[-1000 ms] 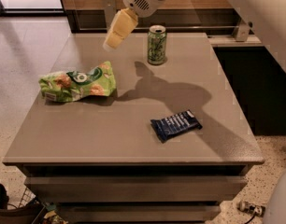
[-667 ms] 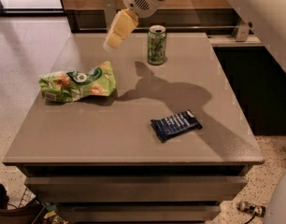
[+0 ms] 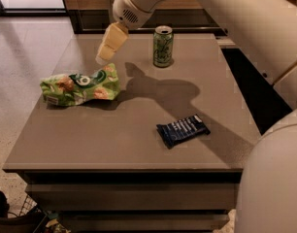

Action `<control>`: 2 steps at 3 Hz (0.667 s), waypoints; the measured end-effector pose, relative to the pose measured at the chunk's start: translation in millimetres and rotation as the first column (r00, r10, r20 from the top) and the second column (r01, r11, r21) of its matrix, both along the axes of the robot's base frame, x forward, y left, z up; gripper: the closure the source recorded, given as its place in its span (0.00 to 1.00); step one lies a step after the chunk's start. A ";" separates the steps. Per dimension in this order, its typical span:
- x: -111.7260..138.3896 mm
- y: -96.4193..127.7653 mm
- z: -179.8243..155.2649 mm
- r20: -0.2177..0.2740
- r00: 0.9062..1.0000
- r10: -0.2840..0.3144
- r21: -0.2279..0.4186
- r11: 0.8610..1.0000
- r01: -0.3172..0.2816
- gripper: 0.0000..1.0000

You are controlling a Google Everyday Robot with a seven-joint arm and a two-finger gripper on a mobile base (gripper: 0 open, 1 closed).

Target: Pick green rice chip bag

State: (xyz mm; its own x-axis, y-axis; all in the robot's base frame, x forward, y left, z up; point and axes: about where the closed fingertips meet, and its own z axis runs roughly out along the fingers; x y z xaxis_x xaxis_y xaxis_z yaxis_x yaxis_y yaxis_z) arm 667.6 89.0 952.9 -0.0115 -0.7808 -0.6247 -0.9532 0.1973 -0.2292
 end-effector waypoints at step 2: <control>-9.3 74.5 -83.4 -0.149 0.979 0.139 0.085 0.988 -0.128 0.00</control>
Offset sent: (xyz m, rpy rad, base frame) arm -0.0098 0.0919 -0.1019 0.1036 0.1844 0.1712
